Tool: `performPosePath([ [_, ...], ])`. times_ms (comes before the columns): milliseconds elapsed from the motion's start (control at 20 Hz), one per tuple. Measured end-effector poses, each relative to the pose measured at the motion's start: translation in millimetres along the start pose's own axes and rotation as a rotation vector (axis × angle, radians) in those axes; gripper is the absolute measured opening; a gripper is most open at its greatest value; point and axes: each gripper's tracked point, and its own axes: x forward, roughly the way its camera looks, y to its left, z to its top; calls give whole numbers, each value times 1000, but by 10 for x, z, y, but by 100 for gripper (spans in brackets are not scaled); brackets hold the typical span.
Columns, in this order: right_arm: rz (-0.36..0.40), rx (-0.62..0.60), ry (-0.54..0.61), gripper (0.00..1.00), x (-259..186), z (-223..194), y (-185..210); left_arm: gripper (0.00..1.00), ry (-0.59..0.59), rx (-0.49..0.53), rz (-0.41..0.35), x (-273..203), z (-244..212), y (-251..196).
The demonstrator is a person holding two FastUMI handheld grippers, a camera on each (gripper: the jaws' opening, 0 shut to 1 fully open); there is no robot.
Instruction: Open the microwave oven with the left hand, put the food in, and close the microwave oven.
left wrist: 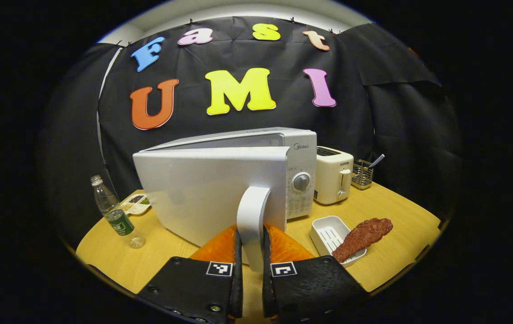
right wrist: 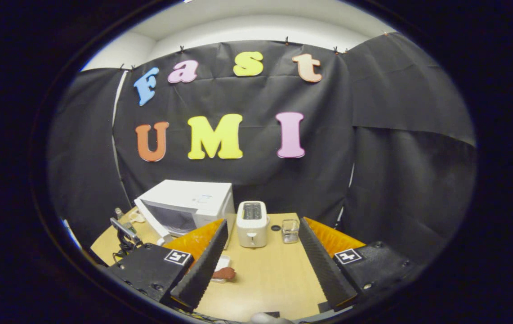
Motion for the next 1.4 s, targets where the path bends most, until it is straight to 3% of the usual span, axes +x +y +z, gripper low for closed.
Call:
performPosePath([
  [50,29,4,-1,92,28,3,111,17,16,-12,25,-117,-63,105],
  [100,55,5,1,100,50,-9,215,17,13,-15,41,-194,-65,192],
  [150,79,5,-2,91,66,-13,319,18,23,-11,68,-278,-106,273],
  [200,97,3,0,100,77,-31,394,18,30,-5,85,-353,-147,356],
  [250,112,-2,3,100,88,-54,473,20,33,11,107,-440,-173,443],
  [300,126,-4,6,91,96,-78,537,12,33,43,137,-525,-202,538],
  [350,137,-4,16,100,102,-115,598,24,31,78,160,-592,-219,622],
  [500,167,13,37,100,95,-198,772,37,27,114,197,-702,-248,838],
  [550,172,20,41,91,91,-208,809,43,27,105,206,-726,-251,901],
  [600,175,26,43,91,77,-215,838,39,31,94,208,-746,-264,934],
  [650,179,29,42,91,62,-213,863,52,36,91,215,-762,-269,976],
  [700,180,29,44,100,54,-228,886,60,32,84,218,-774,-268,1003],
  [750,184,26,44,91,41,-225,903,82,24,77,212,-800,-246,1014],
  [800,184,24,44,91,34,-242,919,85,16,69,216,-829,-222,1056],
  [850,184,22,44,100,35,-251,931,88,9,58,222,-851,-197,1091],
  [950,178,18,50,100,49,-301,959,90,1,43,232,-893,-172,1152],
  [1000,184,18,59,100,59,-342,1007,87,8,37,231,-903,-188,1190],
  [1050,189,15,68,91,60,-380,1045,94,8,29,239,-934,-194,1241],
  [1100,195,11,74,100,60,-410,1079,94,14,22,250,-972,-209,1313],
  [1150,198,9,76,100,58,-422,1109,95,21,11,255,-1000,-233,1365],
  [1200,203,10,77,91,62,-430,1144,94,28,-2,260,-1028,-258,1422],
  [1250,209,14,79,91,70,-438,1181,95,34,-14,266,-1060,-267,1484],
  [1300,215,18,80,100,76,-452,1222,95,38,-22,268,-1091,-294,1530],
  [1400,228,29,85,100,89,-483,1309,95,50,-34,270,-1157,-323,1630],
])
